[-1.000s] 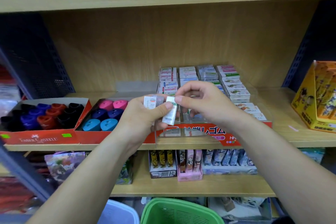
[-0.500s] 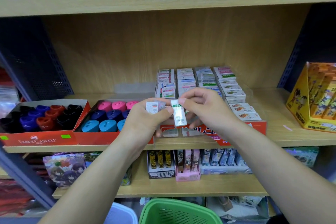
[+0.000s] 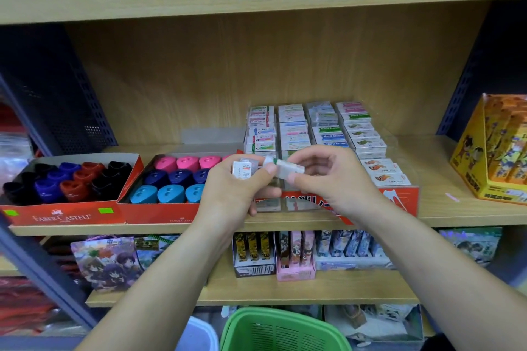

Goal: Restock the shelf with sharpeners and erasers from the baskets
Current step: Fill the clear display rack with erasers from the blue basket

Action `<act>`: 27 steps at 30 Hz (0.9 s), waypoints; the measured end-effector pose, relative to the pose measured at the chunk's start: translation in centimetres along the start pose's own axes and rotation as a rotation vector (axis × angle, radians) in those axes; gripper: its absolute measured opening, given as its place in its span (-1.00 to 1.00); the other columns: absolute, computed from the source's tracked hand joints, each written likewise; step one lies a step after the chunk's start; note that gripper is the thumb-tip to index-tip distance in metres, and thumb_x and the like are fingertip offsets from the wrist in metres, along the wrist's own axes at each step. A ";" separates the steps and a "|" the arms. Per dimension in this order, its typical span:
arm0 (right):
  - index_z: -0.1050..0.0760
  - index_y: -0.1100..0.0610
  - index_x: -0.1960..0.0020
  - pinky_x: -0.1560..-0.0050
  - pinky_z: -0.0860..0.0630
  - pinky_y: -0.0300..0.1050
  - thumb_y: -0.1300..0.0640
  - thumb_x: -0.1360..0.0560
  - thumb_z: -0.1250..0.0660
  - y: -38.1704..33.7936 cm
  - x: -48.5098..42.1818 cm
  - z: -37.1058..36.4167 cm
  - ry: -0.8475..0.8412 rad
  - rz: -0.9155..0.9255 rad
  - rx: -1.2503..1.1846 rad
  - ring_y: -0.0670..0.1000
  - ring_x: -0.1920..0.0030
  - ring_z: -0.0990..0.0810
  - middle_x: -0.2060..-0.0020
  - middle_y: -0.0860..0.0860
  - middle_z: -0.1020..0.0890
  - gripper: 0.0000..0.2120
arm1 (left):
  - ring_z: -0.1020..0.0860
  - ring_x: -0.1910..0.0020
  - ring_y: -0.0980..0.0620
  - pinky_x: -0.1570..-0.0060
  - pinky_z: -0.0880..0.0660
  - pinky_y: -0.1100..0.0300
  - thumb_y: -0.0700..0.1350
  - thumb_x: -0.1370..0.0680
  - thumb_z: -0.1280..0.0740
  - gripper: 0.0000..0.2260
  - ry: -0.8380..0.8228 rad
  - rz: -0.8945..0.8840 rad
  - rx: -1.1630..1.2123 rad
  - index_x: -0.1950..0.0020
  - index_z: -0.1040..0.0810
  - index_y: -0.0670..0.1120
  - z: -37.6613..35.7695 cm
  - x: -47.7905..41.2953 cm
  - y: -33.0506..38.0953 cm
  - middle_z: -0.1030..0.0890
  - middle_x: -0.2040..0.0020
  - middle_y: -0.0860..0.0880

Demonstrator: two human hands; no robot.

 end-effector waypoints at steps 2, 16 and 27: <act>-0.67 0.00 0.10 0.09 -0.60 -0.16 0.30 -0.41 -0.55 -0.3 0.1 0.0 -0.008 0.042 0.056 -0.09 0.18 -0.65 0.15 -0.10 -0.71 -0.78 | -0.72 0.25 0.02 0.56 -0.36 0.26 -0.08 -0.57 -0.45 -0.83 0.004 -0.003 -0.005 -0.11 -0.63 -0.11 0.0 0.0 0.1 -0.75 0.11 -0.08; -0.66 0.11 -0.04 0.07 -0.66 -0.18 0.42 -0.36 -0.54 -0.1 0.1 1.3 0.023 -0.054 -0.147 0.06 0.07 -0.75 0.08 0.06 -0.75 -0.67 | -0.49 0.56 0.15 0.57 -0.38 0.25 -0.31 -0.52 -0.47 -0.73 -0.045 -0.112 -0.013 -0.18 -0.59 -0.11 0.1 0.5 0.8 -0.67 0.27 0.00; -0.68 0.05 0.04 0.02 -0.67 -0.06 0.26 -0.50 -0.47 0.5 -2.4 4.2 0.182 -0.061 0.161 0.03 0.20 -0.73 0.17 0.00 -0.70 -0.87 | -0.45 0.38 0.08 0.51 -0.34 0.24 -0.24 -0.61 -0.34 -0.80 -0.010 0.048 -0.094 -0.21 -0.57 -0.08 2.7 -2.6 -0.1 -0.53 0.29 -0.04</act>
Point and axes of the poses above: each hand's wrist, its own x-axis away from the middle knuckle, its own z-axis out of the back of the hand, y = z × x, the point moved 3 cm from there along -x, towards the middle knuckle
